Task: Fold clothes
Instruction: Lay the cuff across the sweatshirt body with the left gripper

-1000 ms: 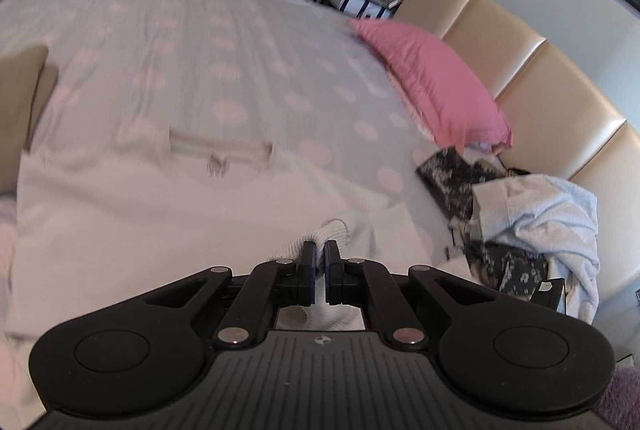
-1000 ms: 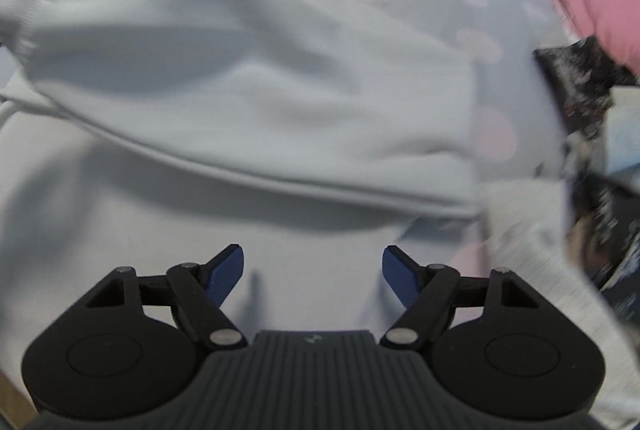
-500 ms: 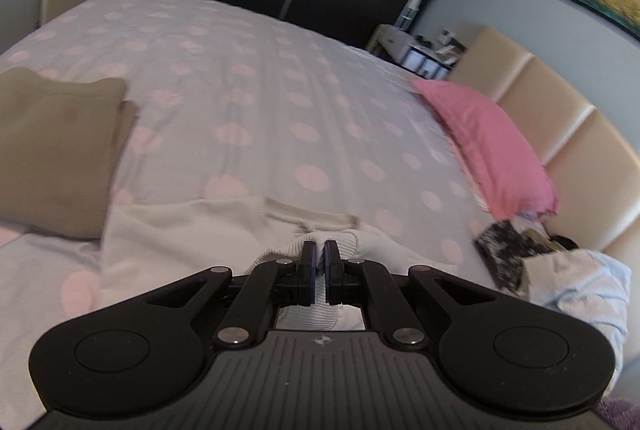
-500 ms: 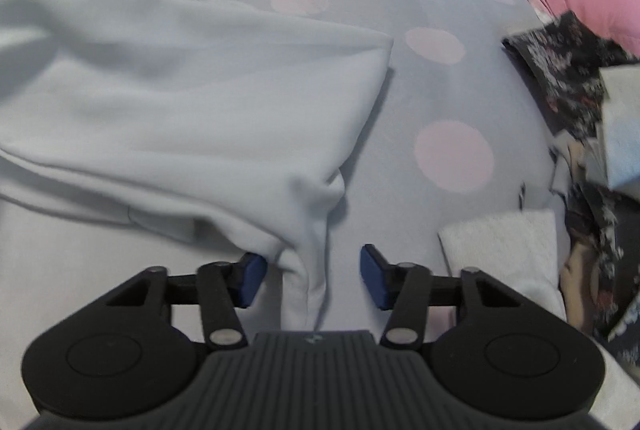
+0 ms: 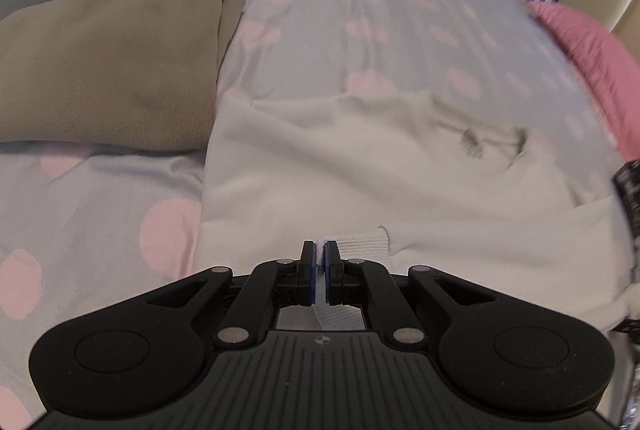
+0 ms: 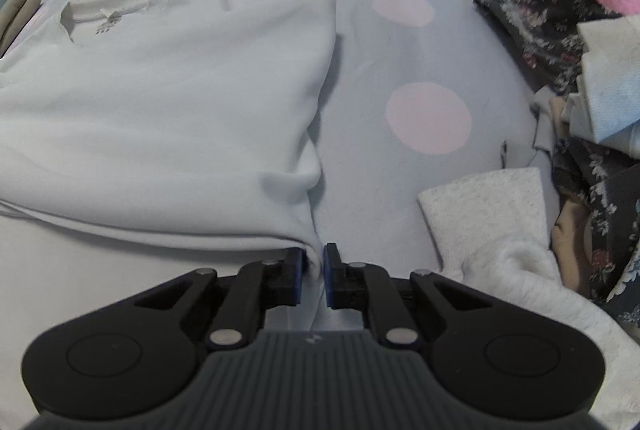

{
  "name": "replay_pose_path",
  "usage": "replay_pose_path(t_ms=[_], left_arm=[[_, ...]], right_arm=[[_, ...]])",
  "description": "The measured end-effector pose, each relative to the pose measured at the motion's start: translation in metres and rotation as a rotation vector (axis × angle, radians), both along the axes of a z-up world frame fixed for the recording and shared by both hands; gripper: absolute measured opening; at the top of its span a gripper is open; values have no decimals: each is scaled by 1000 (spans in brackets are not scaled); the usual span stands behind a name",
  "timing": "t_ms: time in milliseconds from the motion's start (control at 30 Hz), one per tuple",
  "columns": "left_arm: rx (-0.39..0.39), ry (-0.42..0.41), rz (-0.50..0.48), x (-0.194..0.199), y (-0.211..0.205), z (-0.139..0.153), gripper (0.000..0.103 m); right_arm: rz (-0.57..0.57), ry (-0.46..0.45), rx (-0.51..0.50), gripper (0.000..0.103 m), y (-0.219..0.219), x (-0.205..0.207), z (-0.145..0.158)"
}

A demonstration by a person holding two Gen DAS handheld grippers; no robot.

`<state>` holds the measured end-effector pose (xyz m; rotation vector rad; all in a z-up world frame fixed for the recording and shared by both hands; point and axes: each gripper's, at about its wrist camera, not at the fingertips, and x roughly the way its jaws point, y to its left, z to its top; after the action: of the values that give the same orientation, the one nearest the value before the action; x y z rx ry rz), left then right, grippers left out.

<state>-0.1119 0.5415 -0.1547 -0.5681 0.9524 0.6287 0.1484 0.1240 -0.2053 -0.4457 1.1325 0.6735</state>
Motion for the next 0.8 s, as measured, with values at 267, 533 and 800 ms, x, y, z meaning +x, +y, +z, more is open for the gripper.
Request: replay_pose_path(t_ms=[267,533,800], left_arm=[[-51,-23,-7,-4,7,-7,4],[-121,-13,-36,-15,11,-12,27],[-154,-25,-59,-9,6,-27,20]], right_arm=[[44,76,-18,44,-7,-2,41],[75,-11,57,49,17,21,74],[-48,2,172,58,48,88,62]])
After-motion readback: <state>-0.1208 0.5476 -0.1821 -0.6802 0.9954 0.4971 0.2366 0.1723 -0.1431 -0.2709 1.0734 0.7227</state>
